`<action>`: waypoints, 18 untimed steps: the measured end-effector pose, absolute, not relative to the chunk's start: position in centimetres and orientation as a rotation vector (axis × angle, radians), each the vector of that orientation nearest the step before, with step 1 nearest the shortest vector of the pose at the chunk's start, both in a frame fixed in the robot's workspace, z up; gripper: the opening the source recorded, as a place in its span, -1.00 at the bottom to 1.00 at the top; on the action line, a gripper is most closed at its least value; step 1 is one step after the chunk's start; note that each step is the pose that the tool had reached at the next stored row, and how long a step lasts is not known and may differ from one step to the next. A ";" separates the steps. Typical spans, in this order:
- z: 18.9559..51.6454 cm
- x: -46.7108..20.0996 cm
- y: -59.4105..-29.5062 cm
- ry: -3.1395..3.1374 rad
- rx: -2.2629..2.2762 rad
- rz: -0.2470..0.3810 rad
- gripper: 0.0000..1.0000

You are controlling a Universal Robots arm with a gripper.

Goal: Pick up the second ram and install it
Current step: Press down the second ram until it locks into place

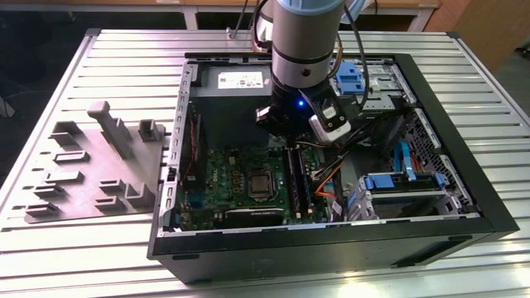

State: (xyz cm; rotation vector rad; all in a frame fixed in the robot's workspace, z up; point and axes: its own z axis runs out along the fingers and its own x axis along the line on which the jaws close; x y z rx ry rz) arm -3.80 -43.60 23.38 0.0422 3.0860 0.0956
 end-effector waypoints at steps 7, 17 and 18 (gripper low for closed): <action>23.2 -3.8 -43.6 3.086 0.043 0.096 -0.80; 22.6 -3.8 -43.6 3.086 0.042 0.096 -0.80; 22.5 -3.8 -43.6 3.086 0.042 0.096 -0.80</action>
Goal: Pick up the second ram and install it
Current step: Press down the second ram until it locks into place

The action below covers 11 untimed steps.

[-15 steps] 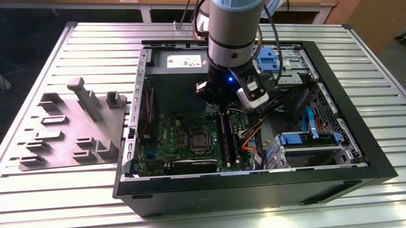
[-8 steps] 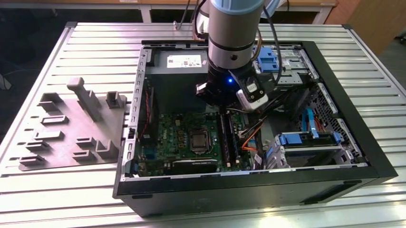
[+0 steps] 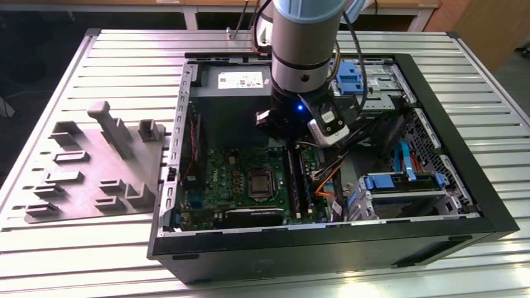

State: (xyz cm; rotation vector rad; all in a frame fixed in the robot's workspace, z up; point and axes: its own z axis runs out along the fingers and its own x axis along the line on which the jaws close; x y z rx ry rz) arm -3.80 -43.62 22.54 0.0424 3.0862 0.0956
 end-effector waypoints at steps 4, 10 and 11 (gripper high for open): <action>22.5 -3.8 -43.6 3.086 0.042 0.096 -0.80; 22.2 -3.8 -43.6 3.086 0.042 0.095 -0.80; 22.2 -3.8 -43.6 3.086 0.042 0.095 -0.80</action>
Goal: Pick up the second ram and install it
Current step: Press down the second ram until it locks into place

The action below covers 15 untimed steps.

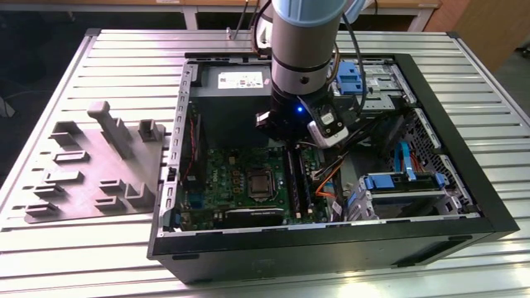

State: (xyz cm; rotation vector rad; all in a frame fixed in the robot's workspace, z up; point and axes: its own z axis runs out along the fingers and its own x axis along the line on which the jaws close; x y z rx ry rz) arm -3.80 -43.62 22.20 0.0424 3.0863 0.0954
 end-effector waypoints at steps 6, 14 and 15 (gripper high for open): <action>22.0 -3.8 -43.6 3.086 0.042 0.095 -0.80; 21.7 -3.8 -43.6 3.086 0.042 0.095 -0.80; 21.7 -3.8 -43.6 3.086 0.042 0.095 -0.80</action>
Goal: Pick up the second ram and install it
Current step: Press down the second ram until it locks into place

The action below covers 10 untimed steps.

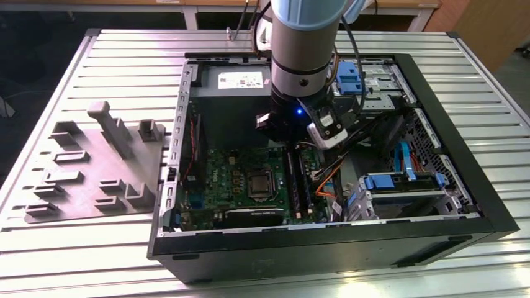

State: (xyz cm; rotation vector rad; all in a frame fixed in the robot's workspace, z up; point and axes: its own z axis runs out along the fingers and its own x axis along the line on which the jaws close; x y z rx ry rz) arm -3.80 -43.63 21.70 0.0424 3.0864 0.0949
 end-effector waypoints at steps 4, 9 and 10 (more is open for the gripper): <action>21.8 -3.8 -43.6 3.086 0.042 0.096 -0.80; 22.6 -3.8 -43.6 3.086 0.043 0.096 -0.80; 22.7 -3.8 -43.6 3.086 0.042 0.096 -0.80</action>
